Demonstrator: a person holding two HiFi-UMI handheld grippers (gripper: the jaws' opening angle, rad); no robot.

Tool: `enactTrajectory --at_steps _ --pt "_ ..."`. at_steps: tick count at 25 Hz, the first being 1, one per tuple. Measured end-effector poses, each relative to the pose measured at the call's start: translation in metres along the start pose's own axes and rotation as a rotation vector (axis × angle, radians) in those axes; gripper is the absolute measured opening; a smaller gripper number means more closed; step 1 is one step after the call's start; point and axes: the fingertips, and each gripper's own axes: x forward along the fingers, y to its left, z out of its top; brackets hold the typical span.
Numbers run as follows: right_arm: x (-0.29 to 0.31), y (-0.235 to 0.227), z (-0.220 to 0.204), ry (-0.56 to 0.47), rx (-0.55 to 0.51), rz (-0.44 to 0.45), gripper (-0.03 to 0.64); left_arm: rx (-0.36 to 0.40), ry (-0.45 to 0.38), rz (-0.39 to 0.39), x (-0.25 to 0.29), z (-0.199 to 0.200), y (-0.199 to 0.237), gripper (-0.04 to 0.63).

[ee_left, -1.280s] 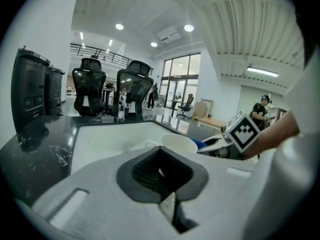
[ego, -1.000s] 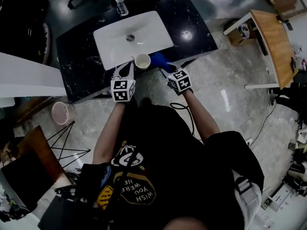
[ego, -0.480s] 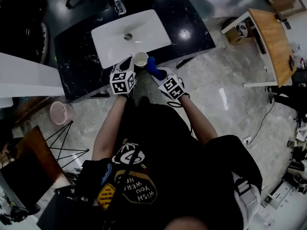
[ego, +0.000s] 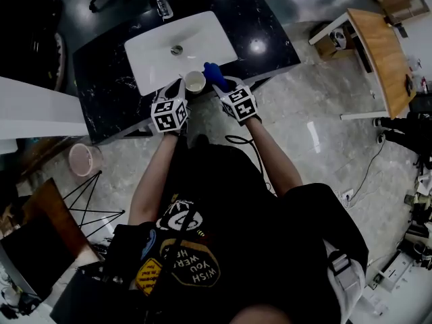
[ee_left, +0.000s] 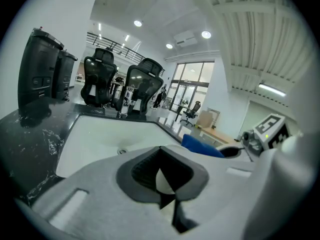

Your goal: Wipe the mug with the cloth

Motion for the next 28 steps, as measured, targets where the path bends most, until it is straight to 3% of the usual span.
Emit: enactTrajectory --at_steps 7,10,12,14,19,26,28 --pt "-0.015 0.077 -0.051 0.078 -0.140 0.180 0.089 -0.032 -0.008 0.010 -0.002 -0.002 -0.002 0.003" --pt "-0.020 0.048 -0.056 0.111 -0.013 0.092 0.089 -0.044 -0.001 -0.005 -0.003 -0.003 -0.003 0.003" --pt "-0.024 0.015 -0.034 0.045 0.089 0.003 0.089 -0.044 0.000 -0.005 -0.003 -0.002 -0.003 0.003" --pt "-0.022 -0.004 -0.008 -0.014 0.094 -0.041 0.089 -0.039 -0.004 -0.001 -0.003 -0.002 -0.003 0.003" --pt "-0.008 0.023 0.001 0.014 -0.051 0.020 0.089 -0.028 -0.001 -0.011 -0.005 -0.004 -0.007 0.003" --pt "-0.021 0.074 -0.032 0.035 -0.079 0.130 0.089 -0.014 -0.001 -0.007 -0.002 -0.003 -0.008 0.003" --pt "-0.023 0.060 -0.029 0.019 -0.082 0.096 0.089 -0.009 0.002 -0.007 -0.002 -0.004 -0.009 0.002"
